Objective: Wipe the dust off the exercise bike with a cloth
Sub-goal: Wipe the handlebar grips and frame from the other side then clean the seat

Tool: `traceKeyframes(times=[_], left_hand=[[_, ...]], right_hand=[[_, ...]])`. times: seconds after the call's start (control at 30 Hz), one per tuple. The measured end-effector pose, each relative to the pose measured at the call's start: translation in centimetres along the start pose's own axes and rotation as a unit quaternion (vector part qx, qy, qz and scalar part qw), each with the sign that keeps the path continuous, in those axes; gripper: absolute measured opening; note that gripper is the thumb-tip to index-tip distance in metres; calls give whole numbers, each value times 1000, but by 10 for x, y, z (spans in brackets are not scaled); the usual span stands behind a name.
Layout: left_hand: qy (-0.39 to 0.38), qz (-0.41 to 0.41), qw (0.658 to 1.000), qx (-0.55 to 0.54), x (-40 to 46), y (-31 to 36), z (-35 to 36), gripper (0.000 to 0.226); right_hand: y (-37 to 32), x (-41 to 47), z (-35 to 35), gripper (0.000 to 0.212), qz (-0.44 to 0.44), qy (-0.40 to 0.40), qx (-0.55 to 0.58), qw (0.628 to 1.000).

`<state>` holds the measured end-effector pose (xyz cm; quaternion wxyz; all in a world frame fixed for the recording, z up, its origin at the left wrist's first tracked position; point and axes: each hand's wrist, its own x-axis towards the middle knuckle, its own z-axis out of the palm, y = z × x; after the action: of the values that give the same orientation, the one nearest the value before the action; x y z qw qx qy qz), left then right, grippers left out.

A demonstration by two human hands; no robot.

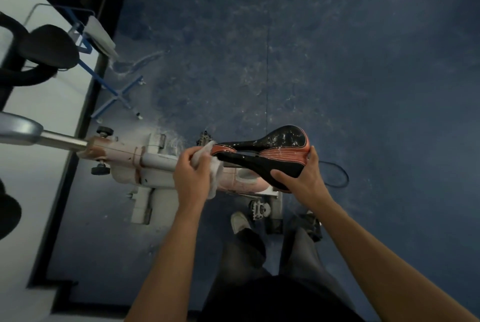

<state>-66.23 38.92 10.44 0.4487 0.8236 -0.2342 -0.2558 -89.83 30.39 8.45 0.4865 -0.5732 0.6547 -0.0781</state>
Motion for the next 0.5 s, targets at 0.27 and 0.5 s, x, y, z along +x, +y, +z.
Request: traceKeyframes(times=[0.27,0.5], left_hand=[[-49,167,979,104,6,-22,20,21],[-78,285,945,141,9,-16,18,22]], right_hand=[[-1,-1,-2,125,-6,-8,-3,1000],[-3,-3,-2,124,-4,-11,7,1000]])
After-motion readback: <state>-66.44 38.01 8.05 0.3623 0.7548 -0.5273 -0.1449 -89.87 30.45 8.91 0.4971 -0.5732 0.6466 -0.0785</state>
